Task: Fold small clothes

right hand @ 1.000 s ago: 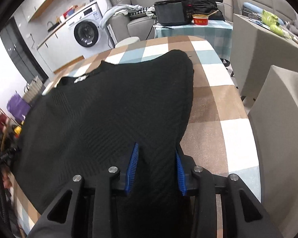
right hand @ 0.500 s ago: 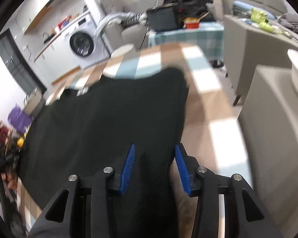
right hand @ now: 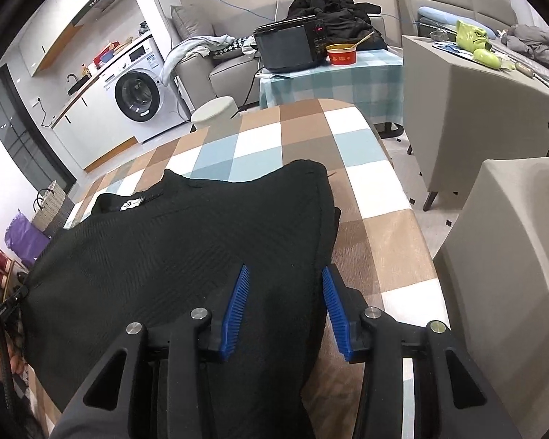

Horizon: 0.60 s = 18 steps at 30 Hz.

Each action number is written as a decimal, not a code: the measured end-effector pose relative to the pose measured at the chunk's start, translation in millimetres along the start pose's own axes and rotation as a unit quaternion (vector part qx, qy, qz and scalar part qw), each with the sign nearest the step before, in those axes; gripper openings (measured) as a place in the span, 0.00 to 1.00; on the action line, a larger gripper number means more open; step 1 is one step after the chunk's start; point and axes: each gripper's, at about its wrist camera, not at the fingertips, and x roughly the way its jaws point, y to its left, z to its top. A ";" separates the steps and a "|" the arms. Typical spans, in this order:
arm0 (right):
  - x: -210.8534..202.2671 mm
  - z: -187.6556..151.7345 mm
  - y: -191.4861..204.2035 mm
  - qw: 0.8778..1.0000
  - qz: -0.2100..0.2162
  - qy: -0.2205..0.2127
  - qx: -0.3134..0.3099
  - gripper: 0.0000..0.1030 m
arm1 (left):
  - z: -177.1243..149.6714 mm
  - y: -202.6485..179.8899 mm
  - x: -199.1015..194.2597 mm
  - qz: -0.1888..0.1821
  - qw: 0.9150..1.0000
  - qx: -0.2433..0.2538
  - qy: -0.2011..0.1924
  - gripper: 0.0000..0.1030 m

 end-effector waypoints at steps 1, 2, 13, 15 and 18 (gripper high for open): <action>1.2 1.0 -1.2 1.000 0.001 -0.001 0.001 0.42 | -1.5 1.5 6.8 0.002 1.000 -0.005 0.020 0.05; 2.2 2.0 -2.2 1.000 0.002 -0.001 0.005 0.42 | -0.9 2.6 11.4 0.004 0.999 -0.012 0.034 0.10; 24.4 29.6 -21.3 0.998 0.025 -0.014 0.063 0.48 | 46.9 -12.7 41.6 -0.022 1.000 -0.012 0.017 0.49; 35.4 34.6 -25.7 0.997 0.020 -0.004 0.073 0.48 | 52.3 -15.0 55.2 -0.010 0.999 -0.018 0.027 0.48; 49.3 38.8 -27.9 0.997 0.022 0.006 0.072 0.47 | 54.3 -16.2 65.6 -0.008 0.999 -0.028 0.026 0.28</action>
